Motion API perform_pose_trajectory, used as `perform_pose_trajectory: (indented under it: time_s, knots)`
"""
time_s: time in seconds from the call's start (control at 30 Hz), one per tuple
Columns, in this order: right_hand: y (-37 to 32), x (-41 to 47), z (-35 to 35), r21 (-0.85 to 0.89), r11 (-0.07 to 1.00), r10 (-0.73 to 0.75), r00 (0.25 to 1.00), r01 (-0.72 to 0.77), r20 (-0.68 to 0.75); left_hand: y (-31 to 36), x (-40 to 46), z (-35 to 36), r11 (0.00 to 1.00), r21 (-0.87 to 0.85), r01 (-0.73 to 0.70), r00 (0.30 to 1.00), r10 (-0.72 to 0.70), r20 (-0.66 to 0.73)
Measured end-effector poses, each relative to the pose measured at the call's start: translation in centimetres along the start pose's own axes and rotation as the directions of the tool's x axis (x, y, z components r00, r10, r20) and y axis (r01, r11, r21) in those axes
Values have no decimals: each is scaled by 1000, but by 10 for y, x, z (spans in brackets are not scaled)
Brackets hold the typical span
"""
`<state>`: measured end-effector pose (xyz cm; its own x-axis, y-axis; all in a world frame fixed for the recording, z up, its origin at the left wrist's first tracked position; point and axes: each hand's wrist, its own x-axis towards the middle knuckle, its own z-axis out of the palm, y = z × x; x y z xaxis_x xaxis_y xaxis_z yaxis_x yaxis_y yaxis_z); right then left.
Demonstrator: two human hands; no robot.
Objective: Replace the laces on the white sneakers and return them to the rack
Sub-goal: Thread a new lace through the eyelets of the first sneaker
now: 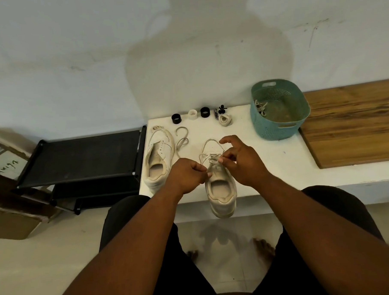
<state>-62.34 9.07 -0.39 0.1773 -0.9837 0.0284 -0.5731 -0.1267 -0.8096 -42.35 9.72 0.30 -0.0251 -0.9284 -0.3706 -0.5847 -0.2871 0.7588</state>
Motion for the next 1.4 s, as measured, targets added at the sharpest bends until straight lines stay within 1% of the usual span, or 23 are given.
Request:
perform_pose_trajectory:
  time_s: [0.07,0.13,0.2,0.27,0.37,0.5,0.6,0.7,0.73,0.87,0.97,1.17,1.27,1.4]
  knots:
    - [-5,3,4,-46,999,5,999,-3,43,-1,-3,-2,993,-106,45,999,-43,22]
    - [-6,4,6,-93,995,-17,995,26,100,-3,-4,-5,974,-201,101,994,-91,56]
    - [-6,4,7,-138,988,-49,989,68,137,-5,-3,-6,957,-259,132,990,-115,81]
    - [-5,3,9,-229,968,-72,986,104,147,-7,-2,-6,949,-278,147,988,-126,90]
    - [-11,3,11,-401,909,-41,980,118,194,-7,0,-4,943,-291,163,985,-138,107]
    - [-16,-1,19,-496,857,-42,979,138,199,-9,1,-4,924,-329,197,978,-162,131]
    - [-14,0,20,-486,864,-47,982,131,182,-10,0,-4,910,-353,217,974,-176,144]
    - [-7,3,8,-409,896,-131,984,170,123,-9,0,-4,909,-353,220,973,-178,147]
    - [-5,4,4,-403,897,-140,982,180,127,-9,1,-4,911,-350,218,973,-178,145]
    - [-8,-2,-2,-485,853,-56,959,191,279,-9,2,-5,918,-336,212,974,-172,145]
    - [-8,-3,3,-510,837,-45,953,200,301,-10,3,-5,923,-323,210,974,-168,151]
    - [-6,0,12,-508,844,-58,971,171,231,-11,2,-4,920,-333,208,975,-166,150]
    - [-4,1,18,-524,831,-90,975,186,202,-9,2,-4,917,-342,202,976,-159,150]
    - [-4,0,25,-500,841,-137,976,206,172,-10,1,-4,919,-346,192,977,-145,158]
